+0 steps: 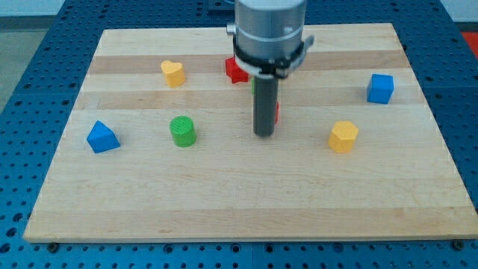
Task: Move the green circle into the green star
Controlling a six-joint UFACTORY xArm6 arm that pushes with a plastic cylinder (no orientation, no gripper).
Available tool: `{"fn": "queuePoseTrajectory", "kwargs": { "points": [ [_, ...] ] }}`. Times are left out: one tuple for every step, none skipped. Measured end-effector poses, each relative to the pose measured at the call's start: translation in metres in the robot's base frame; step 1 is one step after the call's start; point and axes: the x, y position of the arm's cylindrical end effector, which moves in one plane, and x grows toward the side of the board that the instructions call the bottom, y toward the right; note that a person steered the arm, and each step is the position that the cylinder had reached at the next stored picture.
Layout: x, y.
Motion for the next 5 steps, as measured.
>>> {"fn": "queuePoseTrajectory", "kwargs": {
  "points": [
    [-0.04, 0.0],
    [-0.028, 0.0],
    [0.019, -0.014],
    [0.094, -0.068],
    [0.12, -0.14]
  ]
}}
